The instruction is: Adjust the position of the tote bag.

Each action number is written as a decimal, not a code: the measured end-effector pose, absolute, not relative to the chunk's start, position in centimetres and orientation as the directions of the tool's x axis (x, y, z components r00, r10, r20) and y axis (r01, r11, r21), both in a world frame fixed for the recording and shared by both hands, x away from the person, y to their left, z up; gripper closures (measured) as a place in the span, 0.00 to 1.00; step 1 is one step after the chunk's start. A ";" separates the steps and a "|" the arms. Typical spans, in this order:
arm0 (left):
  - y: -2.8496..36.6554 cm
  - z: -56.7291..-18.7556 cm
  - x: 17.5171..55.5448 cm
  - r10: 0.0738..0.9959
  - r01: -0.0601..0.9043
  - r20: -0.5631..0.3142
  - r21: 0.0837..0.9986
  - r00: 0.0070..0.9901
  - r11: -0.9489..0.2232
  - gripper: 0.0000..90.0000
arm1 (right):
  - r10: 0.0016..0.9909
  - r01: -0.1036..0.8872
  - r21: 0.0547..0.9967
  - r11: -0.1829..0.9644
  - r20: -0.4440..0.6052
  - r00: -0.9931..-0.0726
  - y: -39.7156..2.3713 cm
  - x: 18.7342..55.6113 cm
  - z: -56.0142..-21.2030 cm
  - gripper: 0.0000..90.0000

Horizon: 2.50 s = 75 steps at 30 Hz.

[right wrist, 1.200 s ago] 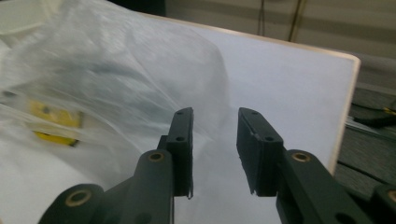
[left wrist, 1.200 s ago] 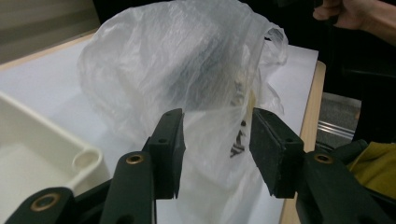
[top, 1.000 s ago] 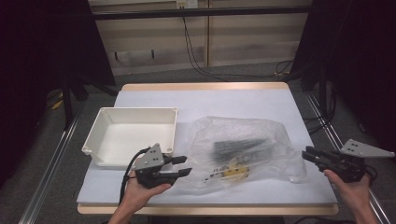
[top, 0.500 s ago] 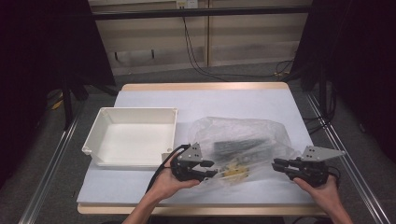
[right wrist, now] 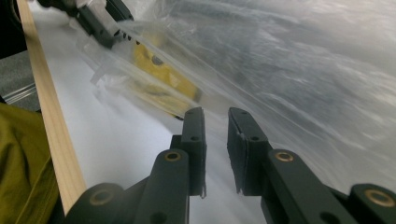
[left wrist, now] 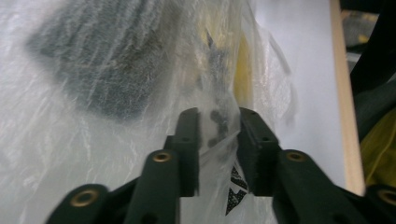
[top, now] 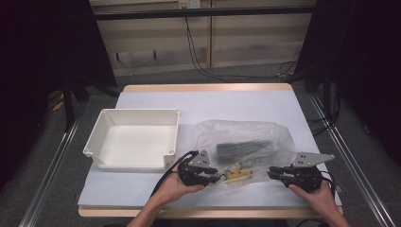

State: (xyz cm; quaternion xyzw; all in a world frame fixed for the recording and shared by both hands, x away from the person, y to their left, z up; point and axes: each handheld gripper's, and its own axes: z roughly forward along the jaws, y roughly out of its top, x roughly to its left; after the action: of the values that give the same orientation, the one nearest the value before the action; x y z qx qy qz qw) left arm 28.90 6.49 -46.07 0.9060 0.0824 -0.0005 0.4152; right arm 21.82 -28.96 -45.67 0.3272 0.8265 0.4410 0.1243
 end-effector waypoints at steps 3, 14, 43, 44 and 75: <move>7.1 -45.2 28.8 0.145 0.184 -0.122 0.798 0.982 -0.573 0.86 | 0.646 0.431 0.809 0.400 0.085 -0.759 -28.7 21.9 -45.7 0.85; 7.9 -43.4 29.0 0.140 0.190 -0.136 0.827 0.981 -0.529 1.00 | 0.633 0.418 0.816 0.399 0.084 -0.770 -27.9 22.7 -45.2 0.84; 6.0 -39.3 33.8 0.305 0.255 -0.094 0.798 0.948 -0.547 1.00 | 0.615 0.397 0.816 0.420 0.066 -0.786 -24.0 29.3 -42.2 0.91; 6.0 -39.3 33.8 0.305 0.255 -0.094 0.798 0.948 -0.547 1.00 | 0.615 0.397 0.816 0.420 0.066 -0.786 -24.0 29.3 -42.2 0.91; 6.6 -41.8 34.9 0.395 0.301 -0.040 0.718 0.918 -0.627 1.00 | 0.750 0.519 0.736 0.436 0.022 -0.661 -30.9 26.5 -44.8 1.00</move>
State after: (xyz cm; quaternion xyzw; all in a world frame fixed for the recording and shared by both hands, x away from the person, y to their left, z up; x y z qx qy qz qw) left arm 34.89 6.64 -41.85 0.9000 0.1935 0.0606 0.3858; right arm 26.52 -30.88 -44.77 0.3809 0.8327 0.3704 0.1561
